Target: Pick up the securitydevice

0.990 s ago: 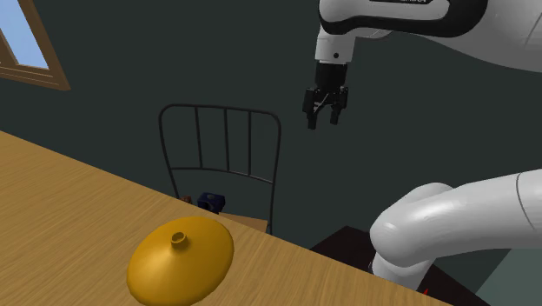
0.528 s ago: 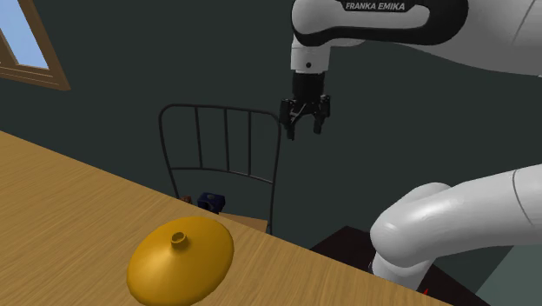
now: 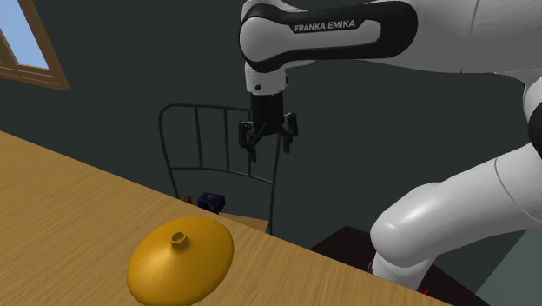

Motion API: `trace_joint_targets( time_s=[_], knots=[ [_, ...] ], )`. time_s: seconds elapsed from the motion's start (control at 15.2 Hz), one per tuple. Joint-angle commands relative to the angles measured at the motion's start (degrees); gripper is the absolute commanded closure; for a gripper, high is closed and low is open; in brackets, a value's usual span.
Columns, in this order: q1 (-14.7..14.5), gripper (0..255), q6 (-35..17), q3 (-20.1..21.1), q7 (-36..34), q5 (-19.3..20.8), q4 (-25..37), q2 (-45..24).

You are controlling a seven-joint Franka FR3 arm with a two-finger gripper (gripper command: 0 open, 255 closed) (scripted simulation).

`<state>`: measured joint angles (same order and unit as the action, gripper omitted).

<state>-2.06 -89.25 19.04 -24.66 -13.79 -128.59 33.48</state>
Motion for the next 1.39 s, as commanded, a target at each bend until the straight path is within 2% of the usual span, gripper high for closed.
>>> trace_joint_targets(
  time_s=[0.0,0.4,0.73,0.79,1.32],
  knots=[
    [0.2,0,-1.3,3.2,-4.8,-0.5,1.5,-3.1],
    [1.1,0,-4.9,12.5,-19.4,0.6,8.1,-15.1],
    [1.2,0,-7.2,19.2,-33.1,5.7,15.8,-28.4],
    [0.9,0,-7.3,19.7,-34.5,6.5,16.7,-30.0],
    [0.6,0,-13.1,19.9,-34.8,7.2,12.2,-31.5]
  ],
)
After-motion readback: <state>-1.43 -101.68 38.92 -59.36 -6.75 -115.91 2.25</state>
